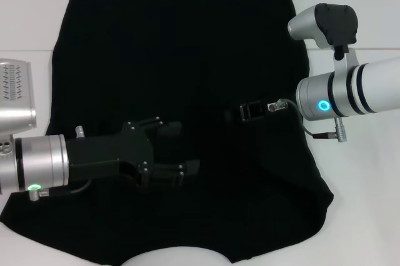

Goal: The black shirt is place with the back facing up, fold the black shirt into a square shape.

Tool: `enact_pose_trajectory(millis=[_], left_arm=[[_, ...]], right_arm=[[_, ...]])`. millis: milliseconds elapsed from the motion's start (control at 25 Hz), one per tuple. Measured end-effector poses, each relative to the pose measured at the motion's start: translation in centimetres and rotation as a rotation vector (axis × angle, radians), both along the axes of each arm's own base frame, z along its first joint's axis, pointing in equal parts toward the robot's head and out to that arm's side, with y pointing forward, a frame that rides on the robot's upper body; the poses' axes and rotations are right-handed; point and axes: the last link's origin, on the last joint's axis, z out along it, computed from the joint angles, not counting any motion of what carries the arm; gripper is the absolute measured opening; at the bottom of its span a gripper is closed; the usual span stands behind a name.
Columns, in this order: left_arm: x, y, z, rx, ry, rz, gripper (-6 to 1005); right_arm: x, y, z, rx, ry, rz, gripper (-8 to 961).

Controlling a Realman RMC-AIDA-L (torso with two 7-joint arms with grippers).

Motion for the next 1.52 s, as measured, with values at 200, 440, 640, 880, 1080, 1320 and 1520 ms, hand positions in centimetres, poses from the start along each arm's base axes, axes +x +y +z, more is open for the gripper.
enact_pose_trajectory(millis=[200,440,640,880,1080,1320,1520], left_arm=[[0.0,0.0,0.0,0.000,0.000,0.001,899],[-0.1,-0.1,0.0,0.000,0.000,0.003,899],[-0.3,-0.1,0.1,0.007,-0.005,0.012,899],[-0.5,0.0,0.5,0.027,-0.024,0.032,899],[-1.0,0.0,1.6,0.024,-0.039,0.090,900],[-3.2,-1.0,4.1,0.013,-0.033,0.234,900],[-6.1,-2.4,6.7,0.046,0.013,0.407,900]], right_arm=[[0.0,-0.1,-0.1,-0.007,-0.003,0.004,87],[-0.1,-0.2,-0.2,-0.015,-0.001,0.001,97],[-0.5,-0.6,0.2,-0.033,0.060,0.014,105],[-0.7,-0.8,1.8,-0.010,0.167,0.027,306],[0.0,-1.8,2.4,0.003,0.232,0.066,523],[0.9,-3.1,1.9,0.006,0.279,0.105,745],[1.1,-3.2,1.6,0.005,0.281,0.107,790]])
